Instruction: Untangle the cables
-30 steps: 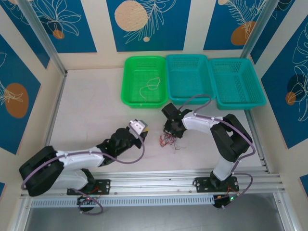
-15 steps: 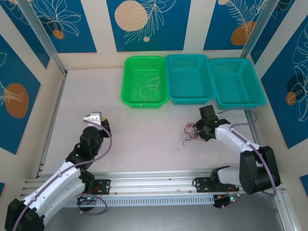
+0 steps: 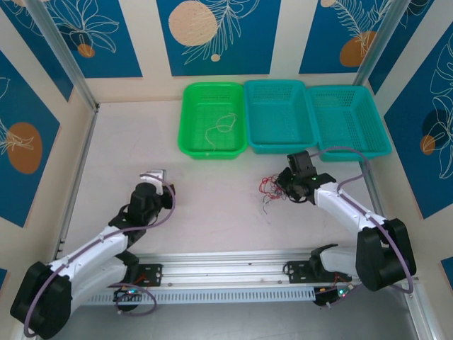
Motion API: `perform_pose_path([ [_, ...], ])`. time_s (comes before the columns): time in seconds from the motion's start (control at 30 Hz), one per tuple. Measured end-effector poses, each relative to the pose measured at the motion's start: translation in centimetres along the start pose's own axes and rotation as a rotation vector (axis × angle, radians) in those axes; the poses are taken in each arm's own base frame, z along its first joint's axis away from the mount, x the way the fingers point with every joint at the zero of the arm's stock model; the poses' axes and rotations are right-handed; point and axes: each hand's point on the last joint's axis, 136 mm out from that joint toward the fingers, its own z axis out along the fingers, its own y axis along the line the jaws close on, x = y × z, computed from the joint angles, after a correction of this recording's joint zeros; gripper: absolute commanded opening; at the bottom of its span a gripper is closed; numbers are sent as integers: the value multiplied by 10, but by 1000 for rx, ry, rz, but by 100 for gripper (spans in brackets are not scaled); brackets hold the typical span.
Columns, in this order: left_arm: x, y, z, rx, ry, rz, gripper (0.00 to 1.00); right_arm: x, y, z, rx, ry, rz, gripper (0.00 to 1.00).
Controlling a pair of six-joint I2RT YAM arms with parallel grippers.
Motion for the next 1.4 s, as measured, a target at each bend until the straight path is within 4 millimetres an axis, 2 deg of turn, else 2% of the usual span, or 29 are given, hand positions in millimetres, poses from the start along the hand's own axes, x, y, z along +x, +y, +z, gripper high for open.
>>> perform_pose_path([
  [0.1,-24,-8,-9,22,-58,-1,0,6,14,-4,-29,17,-56,41],
  [0.2,-55,-19,-20,47,-117,14,0,9,24,-10,-48,25,-92,52],
  [0.37,-100,-43,-34,113,-166,60,0,7,35,-37,-121,-14,-130,54],
  [0.53,-150,-76,-41,204,-218,115,0,12,73,-78,-293,-60,-222,58],
  [0.7,-203,-104,-29,250,-273,193,0,28,111,-108,-445,-74,-342,63],
  [0.77,-221,-111,-18,249,-288,224,0,29,117,-114,-464,-84,-365,77],
  [0.9,-252,-122,16,237,-313,272,0,24,113,-115,-443,-118,-383,90],
  [1.0,-260,-125,51,223,-301,290,0,23,109,-115,-425,-127,-381,100],
  [1.03,-259,-125,64,216,-293,295,0,22,108,-115,-419,-131,-382,100],
  [1.13,-244,-120,108,188,-234,296,0,21,102,-116,-396,-138,-377,100],
  [1.2,-226,-114,139,170,-179,296,0,20,98,-115,-380,-141,-375,99],
  [1.23,-218,-111,152,162,-155,295,6,20,96,-115,-372,-141,-374,100],
  [1.3,-201,-103,175,148,-108,290,31,19,93,-114,-361,-140,-372,100],
  [1.4,-184,-91,196,122,-63,273,58,20,90,-112,-350,-136,-369,100],
])
